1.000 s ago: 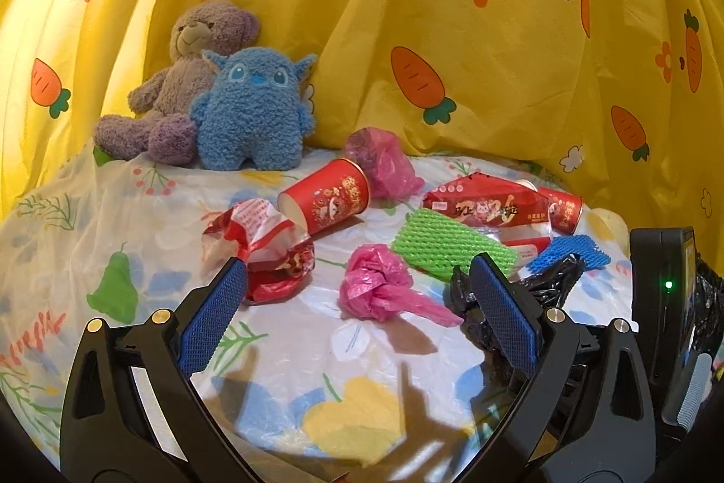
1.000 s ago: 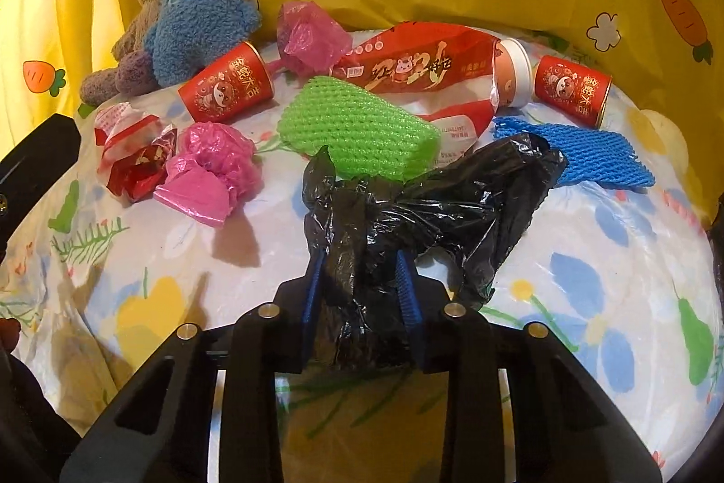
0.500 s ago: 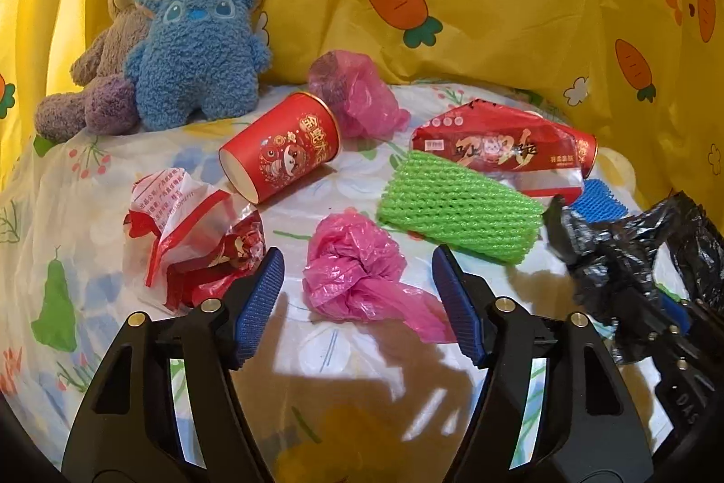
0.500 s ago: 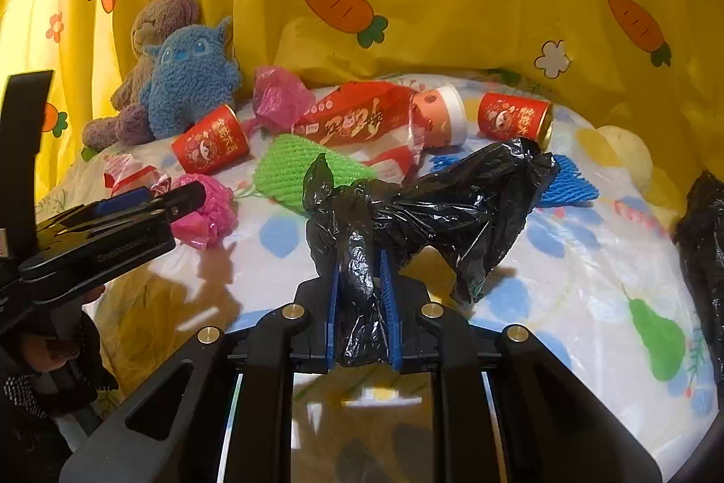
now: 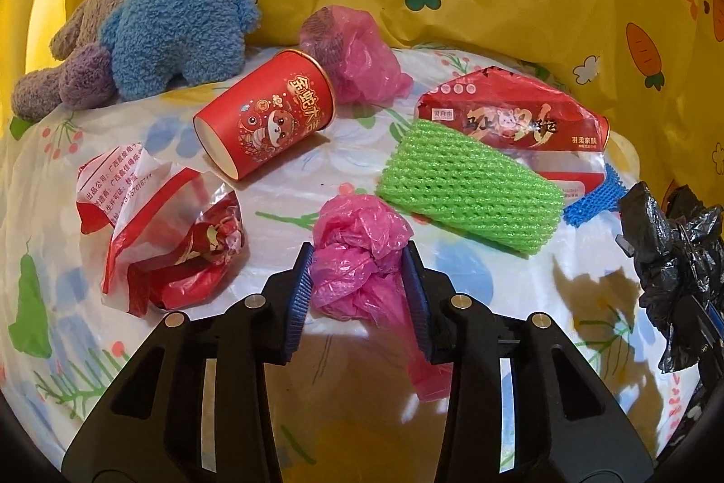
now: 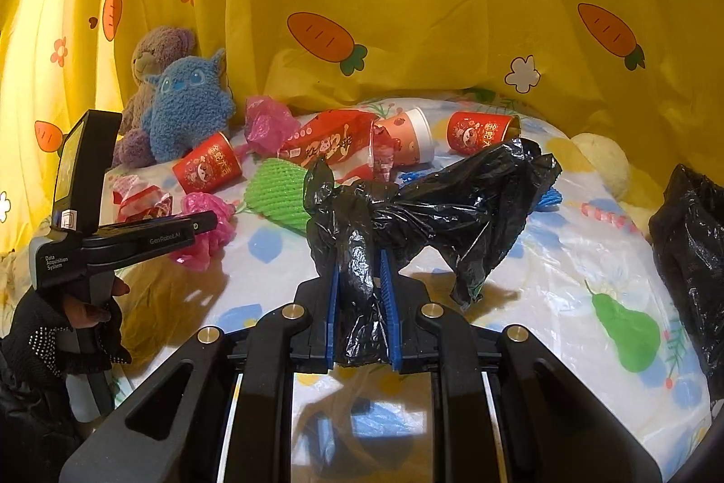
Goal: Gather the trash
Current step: 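Grasp the pink plastic bag with the left gripper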
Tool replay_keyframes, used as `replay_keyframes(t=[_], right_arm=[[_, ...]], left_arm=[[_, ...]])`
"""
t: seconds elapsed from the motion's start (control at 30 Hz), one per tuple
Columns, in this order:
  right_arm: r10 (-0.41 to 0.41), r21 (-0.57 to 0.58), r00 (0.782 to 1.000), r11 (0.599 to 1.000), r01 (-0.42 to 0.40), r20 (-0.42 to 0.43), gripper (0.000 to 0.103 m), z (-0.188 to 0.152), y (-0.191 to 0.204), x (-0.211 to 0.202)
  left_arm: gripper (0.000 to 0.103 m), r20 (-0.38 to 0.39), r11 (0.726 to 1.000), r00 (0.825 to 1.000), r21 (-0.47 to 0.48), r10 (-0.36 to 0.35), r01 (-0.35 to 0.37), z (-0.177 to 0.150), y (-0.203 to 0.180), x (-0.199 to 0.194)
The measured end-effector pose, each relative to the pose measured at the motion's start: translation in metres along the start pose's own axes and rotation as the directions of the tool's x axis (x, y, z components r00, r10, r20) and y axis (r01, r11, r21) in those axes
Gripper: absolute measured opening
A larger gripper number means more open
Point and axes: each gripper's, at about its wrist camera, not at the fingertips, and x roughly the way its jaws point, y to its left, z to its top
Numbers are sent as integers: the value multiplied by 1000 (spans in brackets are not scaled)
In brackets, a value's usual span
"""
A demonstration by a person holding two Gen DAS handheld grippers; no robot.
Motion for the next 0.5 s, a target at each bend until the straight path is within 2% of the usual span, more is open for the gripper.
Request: replay_keyframes(t=[0.27, 0.37, 0.43, 0.5], right_arm=[[-8, 0, 1000, 1000, 8, 22, 18, 0, -5, -9], [-11, 1, 999, 1000, 11, 31, 18, -1, -7, -14], [-15, -3, 999, 1000, 15, 44, 18, -1, -9, -19], [-19, 1, 998, 1000, 19, 57, 18, -1, -12, -25]], left_arm=[[30, 42, 1000, 999, -1, -3, 3, -1, -1, -12], [30, 70, 998, 996, -16, -55, 56, -4, -5, -27], [30, 106, 993, 988, -21, -114, 116, -7, -9, -43], [30, 141, 989, 979, -3, -144, 146, -10, -20, -60]])
